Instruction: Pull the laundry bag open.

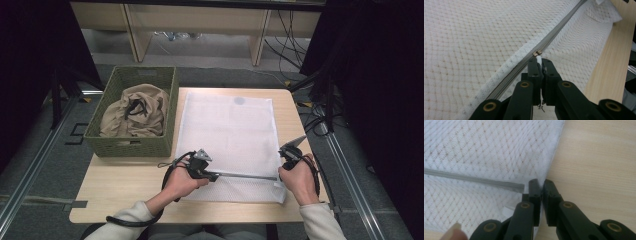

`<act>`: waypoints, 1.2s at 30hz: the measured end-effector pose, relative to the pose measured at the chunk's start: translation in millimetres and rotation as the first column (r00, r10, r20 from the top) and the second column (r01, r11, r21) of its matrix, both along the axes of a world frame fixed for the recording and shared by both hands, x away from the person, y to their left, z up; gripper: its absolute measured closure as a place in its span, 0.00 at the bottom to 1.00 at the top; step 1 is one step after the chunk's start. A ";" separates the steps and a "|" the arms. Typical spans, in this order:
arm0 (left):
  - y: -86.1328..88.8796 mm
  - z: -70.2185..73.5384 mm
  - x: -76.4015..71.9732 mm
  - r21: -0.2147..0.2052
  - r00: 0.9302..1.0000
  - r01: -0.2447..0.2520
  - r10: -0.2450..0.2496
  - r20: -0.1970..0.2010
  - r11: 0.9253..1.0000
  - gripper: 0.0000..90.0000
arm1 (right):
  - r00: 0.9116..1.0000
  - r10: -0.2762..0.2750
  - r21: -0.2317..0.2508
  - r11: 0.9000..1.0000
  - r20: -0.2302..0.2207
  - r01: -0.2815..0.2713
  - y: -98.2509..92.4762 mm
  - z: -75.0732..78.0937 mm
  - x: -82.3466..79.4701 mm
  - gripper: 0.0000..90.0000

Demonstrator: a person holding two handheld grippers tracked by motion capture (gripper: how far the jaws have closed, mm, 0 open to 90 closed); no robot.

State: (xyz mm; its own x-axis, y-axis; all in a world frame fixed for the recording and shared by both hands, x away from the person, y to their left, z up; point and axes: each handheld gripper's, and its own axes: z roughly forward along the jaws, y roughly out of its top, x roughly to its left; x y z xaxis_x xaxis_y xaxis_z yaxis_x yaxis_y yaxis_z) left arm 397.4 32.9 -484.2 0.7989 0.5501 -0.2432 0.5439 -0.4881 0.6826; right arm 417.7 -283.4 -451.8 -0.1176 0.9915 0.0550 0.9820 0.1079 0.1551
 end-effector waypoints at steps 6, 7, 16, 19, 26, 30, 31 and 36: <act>0.1 0.9 -0.9 -0.006 1.000 -0.003 0.003 -0.006 1.000 0.96 | 1.000 -0.004 0.005 1.000 -0.005 0.004 -1.0 1.2 0.3 0.96; 0.2 0.8 -1.0 -0.006 1.000 -0.004 0.004 -0.007 1.000 0.96 | 1.000 -0.011 0.002 1.000 -0.005 0.011 -1.0 1.0 0.3 0.96; 15.9 3.8 0.6 0.008 0.999 -0.038 0.038 -0.006 0.999 0.96 | 1.000 -0.009 -0.017 1.000 0.013 0.010 -8.2 0.9 0.2 0.96; 19.0 4.6 -0.4 0.012 0.999 -0.038 0.038 -0.002 0.999 0.96 | 1.000 -0.024 -0.004 1.000 -0.002 0.024 -5.6 0.8 0.3 0.96; 25.0 6.4 -1.5 0.031 1.000 -0.029 0.028 0.004 0.999 0.96 | 0.999 -0.051 -0.007 0.999 -0.014 0.051 -2.7 1.3 -0.1 0.96; 29.4 8.1 -0.8 0.088 1.000 0.014 -0.015 0.015 0.996 0.96 | 1.000 -0.006 -0.002 1.000 0.002 0.006 -6.2 -0.2 1.2 0.96; 29.5 7.8 -1.3 0.080 1.000 -0.004 0.002 0.028 0.997 0.96 | 1.000 -0.009 -0.020 1.000 0.004 0.009 -6.9 0.1 1.2 0.96; 36.1 6.1 -2.9 0.052 0.999 -0.041 0.040 0.013 0.998 0.96 | 1.000 -0.005 -0.008 1.000 0.007 0.005 -11.3 -0.9 1.4 0.96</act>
